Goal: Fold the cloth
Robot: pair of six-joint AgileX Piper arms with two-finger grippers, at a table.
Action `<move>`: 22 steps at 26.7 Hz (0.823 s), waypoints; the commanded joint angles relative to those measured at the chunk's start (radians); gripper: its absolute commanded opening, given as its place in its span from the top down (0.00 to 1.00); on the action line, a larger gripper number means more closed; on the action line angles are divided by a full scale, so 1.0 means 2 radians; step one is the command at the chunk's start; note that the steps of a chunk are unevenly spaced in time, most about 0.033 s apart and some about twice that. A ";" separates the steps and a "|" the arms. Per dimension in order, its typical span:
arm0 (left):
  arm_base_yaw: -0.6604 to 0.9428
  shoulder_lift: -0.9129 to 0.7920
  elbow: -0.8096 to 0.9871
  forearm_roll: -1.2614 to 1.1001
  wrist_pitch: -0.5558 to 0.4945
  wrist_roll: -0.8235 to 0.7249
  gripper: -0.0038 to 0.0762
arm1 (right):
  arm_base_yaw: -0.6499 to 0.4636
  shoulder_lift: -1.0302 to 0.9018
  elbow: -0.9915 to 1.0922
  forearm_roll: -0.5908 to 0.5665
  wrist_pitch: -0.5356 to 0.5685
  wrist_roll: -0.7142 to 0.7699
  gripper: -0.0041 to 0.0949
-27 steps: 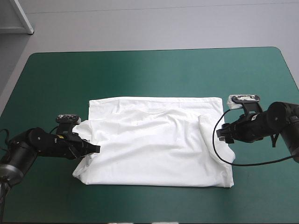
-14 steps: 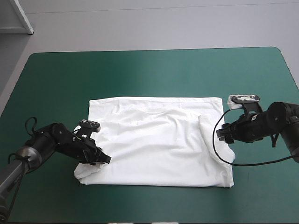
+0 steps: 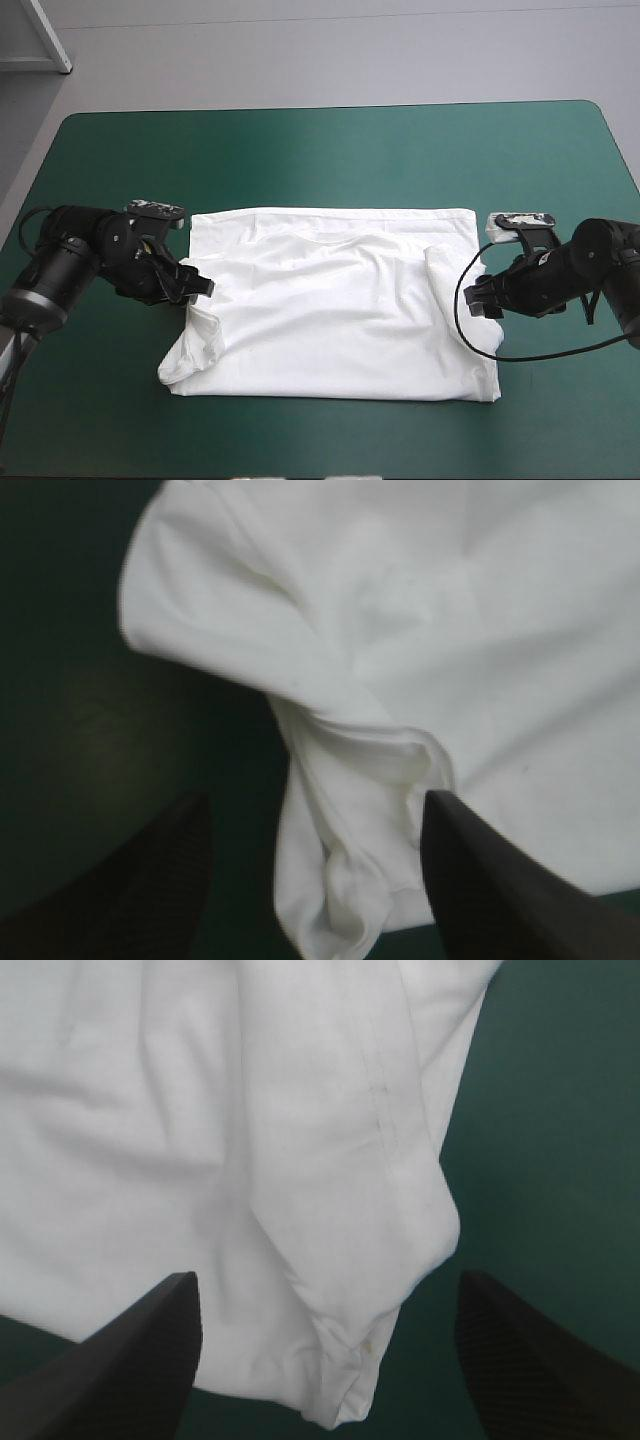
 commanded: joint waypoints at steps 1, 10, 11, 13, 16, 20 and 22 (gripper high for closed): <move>-0.002 -0.058 -0.013 0.008 0.040 -0.030 0.40 | -0.001 -0.011 -0.003 0.028 0.033 0.008 0.28; -0.002 -0.148 0.127 -0.002 0.040 -0.046 0.40 | -0.001 -0.028 0.057 0.038 0.043 0.008 0.36; -0.002 -0.148 0.141 -0.002 0.038 -0.046 0.40 | -0.001 -0.030 0.062 0.038 0.043 0.008 0.37; -0.002 -0.147 0.165 -0.002 0.020 -0.046 0.40 | -0.001 -0.035 0.072 0.038 0.043 0.008 0.39; -0.002 -0.133 0.212 0.007 -0.043 -0.046 0.40 | -0.001 -0.051 0.089 0.038 0.044 0.008 0.40; -0.002 -0.097 0.244 -0.006 -0.084 -0.046 0.40 | -0.001 -0.071 0.108 0.038 0.044 0.008 0.39; -0.002 -0.080 0.248 -0.013 -0.104 -0.045 0.40 | -0.001 -0.077 0.123 0.038 0.044 0.008 0.40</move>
